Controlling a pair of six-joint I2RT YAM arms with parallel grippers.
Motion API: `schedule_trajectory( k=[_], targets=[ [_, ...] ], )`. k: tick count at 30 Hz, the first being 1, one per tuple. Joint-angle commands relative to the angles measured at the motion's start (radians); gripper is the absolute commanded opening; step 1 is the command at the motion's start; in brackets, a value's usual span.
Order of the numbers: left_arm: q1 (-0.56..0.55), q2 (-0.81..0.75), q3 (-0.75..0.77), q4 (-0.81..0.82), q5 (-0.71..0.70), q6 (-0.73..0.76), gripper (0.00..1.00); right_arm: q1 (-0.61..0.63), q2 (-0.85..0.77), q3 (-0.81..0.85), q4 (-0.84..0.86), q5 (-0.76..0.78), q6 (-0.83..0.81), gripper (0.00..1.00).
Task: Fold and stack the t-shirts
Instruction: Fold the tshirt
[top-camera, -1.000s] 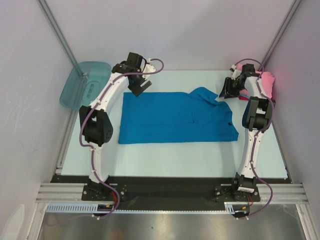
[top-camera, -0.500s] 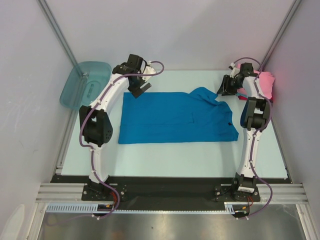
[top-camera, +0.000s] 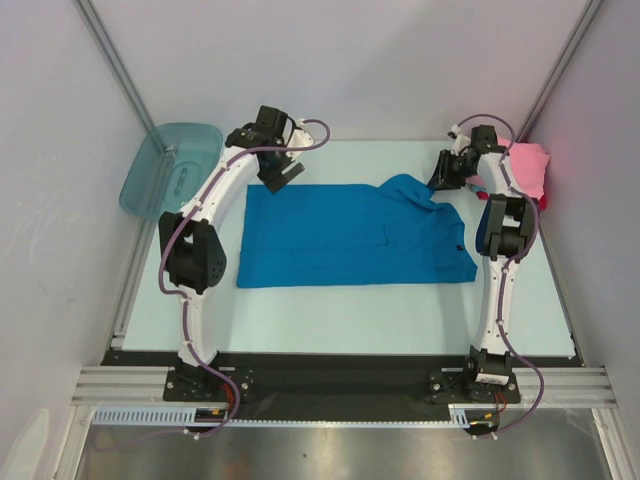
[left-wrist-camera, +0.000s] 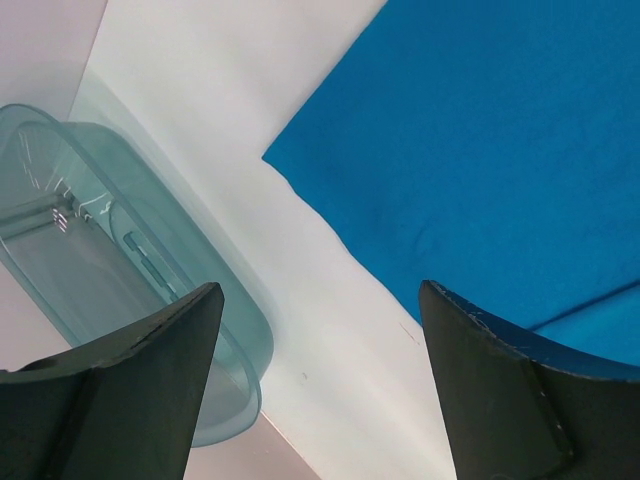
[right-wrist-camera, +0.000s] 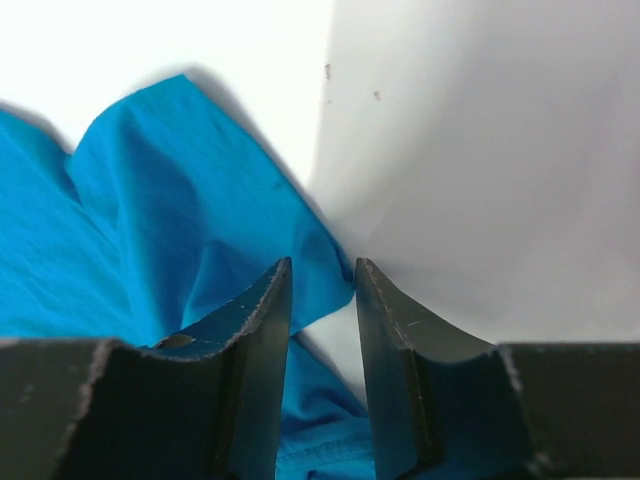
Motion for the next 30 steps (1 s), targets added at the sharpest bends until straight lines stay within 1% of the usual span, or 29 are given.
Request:
schedule_trajectory(
  k=[1, 7, 10, 13, 16, 17, 18, 20, 21, 22, 25, 26, 28, 29, 30],
  targets=[
    [-0.009, -0.044, 0.046, 0.012, -0.003, 0.005, 0.86, 0.011, 0.002, -0.001, -0.023, -0.002, -0.005, 0.36],
    [-0.01, -0.037, 0.059, 0.013, 0.003, -0.002, 0.86, 0.005, -0.012, -0.011, -0.031, 0.021, -0.021, 0.37],
    [-0.01, -0.036, 0.066, 0.013, 0.006, -0.003, 0.86, -0.002, -0.021, -0.018, -0.031, 0.026, -0.022, 0.35],
    [-0.01, -0.037, 0.059, 0.012, 0.001, -0.002, 0.86, -0.008, -0.029, -0.031, -0.031, 0.035, -0.027, 0.28],
    [-0.01, -0.041, 0.04, 0.015, 0.0, -0.002, 0.85, -0.012, -0.036, -0.038, -0.032, 0.044, -0.032, 0.12],
    [-0.01, -0.044, 0.033, 0.015, 0.001, -0.003, 0.85, -0.015, -0.038, -0.037, -0.034, 0.049, -0.033, 0.04],
    [-0.01, -0.044, 0.028, 0.018, 0.0, -0.003, 0.85, -0.017, -0.039, -0.037, -0.032, 0.053, -0.035, 0.0],
    [-0.009, -0.047, 0.001, 0.038, -0.005, 0.0, 0.85, -0.018, -0.049, -0.035, -0.034, 0.072, -0.044, 0.0],
    [-0.006, -0.05, -0.013, 0.047, -0.006, 0.002, 0.81, -0.02, -0.055, -0.035, -0.032, 0.078, -0.05, 0.0],
    [-0.004, -0.053, -0.027, 0.056, -0.006, 0.002, 0.79, -0.018, -0.068, -0.034, -0.037, 0.085, -0.056, 0.0],
    [0.011, -0.053, -0.088, 0.102, -0.011, 0.009, 0.77, -0.009, -0.104, -0.028, -0.054, 0.151, -0.123, 0.0],
    [0.017, -0.05, -0.107, 0.122, 0.004, 0.006, 0.77, -0.005, -0.133, -0.031, -0.057, 0.208, -0.178, 0.0],
    [0.042, -0.028, -0.109, 0.13, 0.036, 0.002, 0.75, 0.009, -0.159, -0.032, -0.067, 0.271, -0.237, 0.0],
    [0.057, -0.018, -0.101, 0.131, 0.052, 0.002, 0.74, 0.012, -0.182, -0.029, -0.074, 0.327, -0.272, 0.0],
    [0.063, -0.007, -0.096, 0.13, 0.09, 0.0, 0.73, 0.017, -0.197, -0.032, -0.074, 0.352, -0.326, 0.0]
  ],
)
